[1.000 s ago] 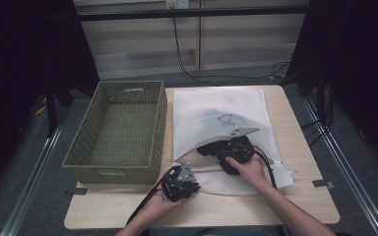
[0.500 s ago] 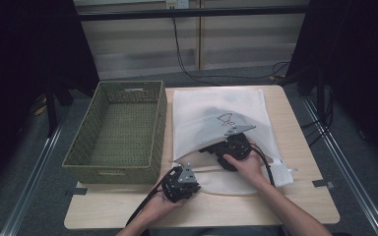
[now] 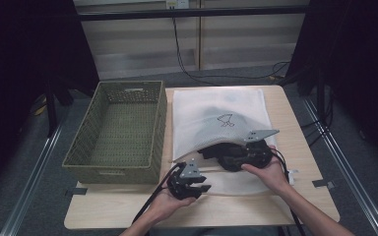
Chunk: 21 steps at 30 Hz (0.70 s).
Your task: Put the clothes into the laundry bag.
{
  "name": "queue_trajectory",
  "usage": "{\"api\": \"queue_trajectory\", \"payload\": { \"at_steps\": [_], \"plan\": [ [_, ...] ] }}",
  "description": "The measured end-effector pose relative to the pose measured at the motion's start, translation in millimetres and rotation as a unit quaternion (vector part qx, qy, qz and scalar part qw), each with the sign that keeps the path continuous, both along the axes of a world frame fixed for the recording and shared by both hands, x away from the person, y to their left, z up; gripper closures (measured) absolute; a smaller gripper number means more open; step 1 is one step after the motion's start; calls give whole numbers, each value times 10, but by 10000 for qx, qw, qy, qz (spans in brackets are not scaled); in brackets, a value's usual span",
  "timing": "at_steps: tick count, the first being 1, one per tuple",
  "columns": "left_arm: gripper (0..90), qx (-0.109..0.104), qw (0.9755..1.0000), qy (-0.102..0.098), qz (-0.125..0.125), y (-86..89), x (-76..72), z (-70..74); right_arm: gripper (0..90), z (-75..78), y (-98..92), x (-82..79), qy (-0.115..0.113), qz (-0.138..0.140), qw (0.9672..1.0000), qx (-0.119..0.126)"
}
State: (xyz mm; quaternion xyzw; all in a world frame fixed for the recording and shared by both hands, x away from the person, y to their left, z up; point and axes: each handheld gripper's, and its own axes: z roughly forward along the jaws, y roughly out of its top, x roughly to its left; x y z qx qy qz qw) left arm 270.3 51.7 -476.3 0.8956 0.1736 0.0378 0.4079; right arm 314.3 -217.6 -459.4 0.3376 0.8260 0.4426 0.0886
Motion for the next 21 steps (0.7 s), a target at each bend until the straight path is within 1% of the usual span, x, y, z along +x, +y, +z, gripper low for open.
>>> {"api": "queue_trajectory", "payload": {
  "at_steps": [1, 2, 3, 4, 5, 6, 7, 8, 9, 10, 11, 13, 14, 15, 16, 17, 18, 19, 20, 21],
  "plan": [
    [626, -24, 10000, 17, -62, -69, -1, -4, 551, 8, -31, -24, 10, 13, 10000, 8],
    [622, 82, 9999, 16, -127, -140, -10, -3, 591, 10, -61, -44, 11, 18, 10000, 6],
    [622, 108, 9996, 47, -244, -211, -9, -21, 591, 10, -61, -44, 11, 18, 10000, 6],
    [616, 115, 9995, 54, -280, -287, -14, -48, 654, 3, -88, -60, 35, 11, 10000, 23],
    [600, 272, 9988, 19, -400, -345, -7, -56, 680, -14, -109, -76, 96, 7, 9999, 33],
    [595, 400, 9979, -20, -507, -412, 4, -76, 680, -39, -130, -91, 131, 6, 9999, 15],
    [587, 444, 9976, -30, -526, -447, 8, -96, 680, -80, -152, -109, 166, -25, 9999, 5],
    [582, 407, 9978, 45, -521, -487, 7, -124, 675, -107, -165, -115, 187, -23, 9998, 4],
    [560, 367, 9976, 65, -585, -511, 3, -147, 607, -163, -199, -135, 228, -36, 9997, -40],
    [544, 406, 9972, 34, -628, -527, -10, -161, 578, -182, -210, -143, 239, -42, 9997, -40],
    [544, 471, 9970, 1, -612, -540, -34, -172, 578, -182, -210, -143, 239, -42, 9997, -40],
    [507, 368, 9975, -17, -601, -542, -53, -202, 528, -205, -215, -154, 256, -42, 9996, -82],
    [499, 413, 9974, -42, -594, -539, -60, -201, 498, -214, -209, -157, 264, -58, 9996, -110],
    [487, 396, 9972, -91, -628, -543, -71, -212, 470, -229, -200, -149, 254, -67, 9995, -151],
    [453, 421, 9969, -176, -639, -559, -92, -219, 450, -268, -163, -132, 239, -49, 9993, -273],
    [451, 421, 9969, -176, -639, -559, -92, -219, 450, -268, -163, -132, 239, -49, 9993, -273],
    [451, 557, 9958, -218, -697, -552, -83, -205, 420, -308, -103, -116, 271, -55, 9987, -417],
    [451, 611, 9952, -261, -717, -552, -78, -202, 420, -308, -103, -116, 271, -55, 9987, -417],
    [466, 427, 9975, -158, -538, -572, -102, -217, 408, -351, -33, -89, 275, -70, 9980, -560],
    [466, 435, 9976, -171, -512, -574, -101, -214, 408, -351, -33, -89, 275, -70, 9980, -560]
  ]
}}
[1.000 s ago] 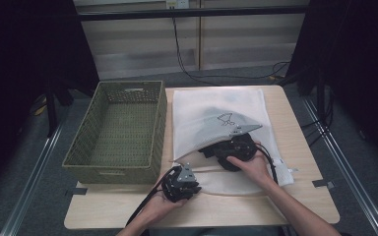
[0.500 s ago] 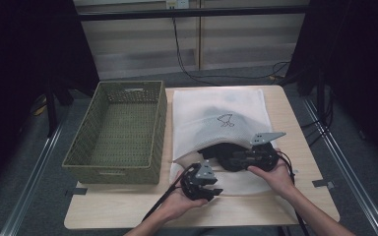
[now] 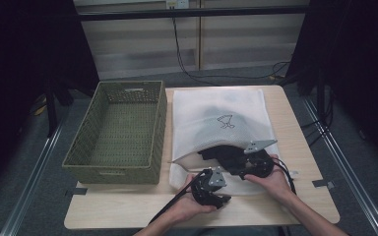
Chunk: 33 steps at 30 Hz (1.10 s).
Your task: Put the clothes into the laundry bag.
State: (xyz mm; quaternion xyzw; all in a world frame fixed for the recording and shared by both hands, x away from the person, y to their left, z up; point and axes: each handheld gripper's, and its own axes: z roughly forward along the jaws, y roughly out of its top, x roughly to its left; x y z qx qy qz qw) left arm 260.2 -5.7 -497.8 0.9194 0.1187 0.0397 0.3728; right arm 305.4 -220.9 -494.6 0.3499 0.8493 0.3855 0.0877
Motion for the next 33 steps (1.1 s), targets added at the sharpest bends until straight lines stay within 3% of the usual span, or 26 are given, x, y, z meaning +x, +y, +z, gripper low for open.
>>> {"api": "queue_trajectory", "payload": {
  "at_steps": [1, 2, 3, 4, 5, 7, 8, 9, 12, 15, 33],
  "plan": [
    [558, 11, 10000, -51, 31, 2, 6, 4, 410, -40, 56, 36, -19, -35, 10000, -82],
    [592, 134, 9998, -96, -70, 17, 35, 21, 421, -52, 79, 50, -68, -39, 9999, -145],
    [592, 15, 9999, -46, 111, 8, 35, 8, 421, -52, 79, 50, -68, -39, 9999, -145],
    [626, 71, 9998, -53, 149, 17, 51, 16, 431, -57, 90, 67, -84, -63, 9999, -133],
    [684, 120, 9998, -133, 83, 30, 79, 19, 470, -56, 98, 82, -81, -146, 9998, -140],
    [787, 0, 9998, -45, 182, 20, 85, 9, 593, -50, 107, 133, -125, -278, 9992, -256],
    [787, 145, 9998, -92, 28, 31, 105, 23, 593, -50, 107, 133, -125, -278, 9992, -256],
    [844, -19, 9999, -62, 150, 5, 81, 7, 682, -48, 102, 175, -125, -367, 9990, -234],
    [863, 50, 9999, -96, 121, 5, 83, 13, 762, -38, 100, 223, -65, -401, 9990, -179],
    [870, -20, 9999, -67, 156, 1, 83, 7, 819, -19, 127, 266, -101, -441, 9989, -149],
    [871, -34, 9999, -43, 113, 2, 92, 7, 831, -30, 201, 404, -69, -487, 9988, 71]
  ]
}}
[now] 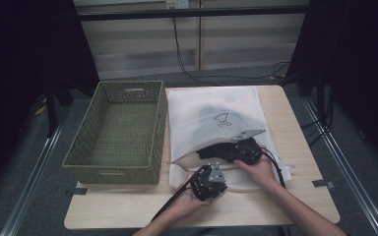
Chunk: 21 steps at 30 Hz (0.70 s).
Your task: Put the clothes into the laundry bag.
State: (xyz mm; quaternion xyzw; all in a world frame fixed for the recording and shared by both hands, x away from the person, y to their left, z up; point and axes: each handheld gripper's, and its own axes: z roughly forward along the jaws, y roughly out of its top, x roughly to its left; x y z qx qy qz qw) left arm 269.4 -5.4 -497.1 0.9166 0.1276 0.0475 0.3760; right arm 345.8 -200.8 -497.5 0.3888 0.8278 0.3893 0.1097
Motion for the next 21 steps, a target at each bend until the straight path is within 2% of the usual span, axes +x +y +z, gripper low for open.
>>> {"api": "queue_trajectory", "payload": {
  "at_steps": [3, 8, 12, 13, 14, 17, 18, 19, 21],
  "plan": [
    [871, 72, 10000, 9, -26, 6, 4, 9, 831, -5, 56, 48, -14, -31, 10000, 20],
    [872, 18, 10000, -8, -42, 4, 6, 1, 831, -13, 131, 113, 12, -80, 9999, 78],
    [873, 24, 10000, -31, -12, 0, -4, 1, 830, -16, 179, 189, -24, -273, 9996, 92],
    [873, 150, 9998, -83, -125, 11, 8, 14, 830, -16, 179, 189, -24, -273, 9996, 92],
    [874, 157, 9998, -82, -117, 10, 5, 14, 830, -10, 200, 227, -12, -384, 9993, 46],
    [875, 147, 9998, -80, -114, 9, 3, 12, 831, -12, 205, 273, -16, -463, 9989, 86],
    [875, 173, 9997, -97, -135, 12, 5, 15, 831, -16, 207, 312, -39, -591, 9982, 86],
    [875, 73, 10000, -42, -24, 1, -12, 6, 831, -16, 207, 312, -39, -591, 9982, 86],
    [876, 71, 10000, -53, -41, 2, -11, 6, 831, -23, 203, 354, -48, -666, 9977, 124]
  ]
}}
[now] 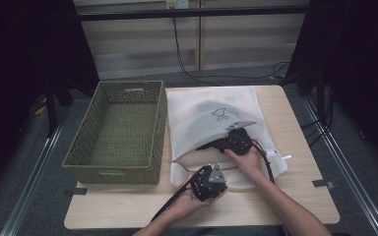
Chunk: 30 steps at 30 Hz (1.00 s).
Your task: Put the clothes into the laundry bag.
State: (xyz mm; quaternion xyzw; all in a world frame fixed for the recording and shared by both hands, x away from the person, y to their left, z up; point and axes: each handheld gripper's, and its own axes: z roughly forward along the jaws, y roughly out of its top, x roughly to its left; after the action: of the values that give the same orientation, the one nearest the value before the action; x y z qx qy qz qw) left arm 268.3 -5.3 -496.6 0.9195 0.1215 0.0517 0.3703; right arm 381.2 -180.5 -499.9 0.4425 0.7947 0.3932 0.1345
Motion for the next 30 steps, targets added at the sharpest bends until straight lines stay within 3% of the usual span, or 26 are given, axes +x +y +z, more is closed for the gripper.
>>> {"api": "queue_trajectory", "payload": {
  "at_steps": [3, 20, 30],
  "plan": [
    [876, 6, 10000, -24, -12, -1, -1, 0, 832, -13, -1, 68, -54, -196, 9998, 34],
    [876, 4, 10000, -36, -18, -2, -3, 0, 830, -50, -17, 226, -167, -502, 9985, 148],
    [876, 105, 9999, -88, -91, 8, 3, 10, 829, -83, 10, 300, -457, -912, 9948, 69]
  ]
}}
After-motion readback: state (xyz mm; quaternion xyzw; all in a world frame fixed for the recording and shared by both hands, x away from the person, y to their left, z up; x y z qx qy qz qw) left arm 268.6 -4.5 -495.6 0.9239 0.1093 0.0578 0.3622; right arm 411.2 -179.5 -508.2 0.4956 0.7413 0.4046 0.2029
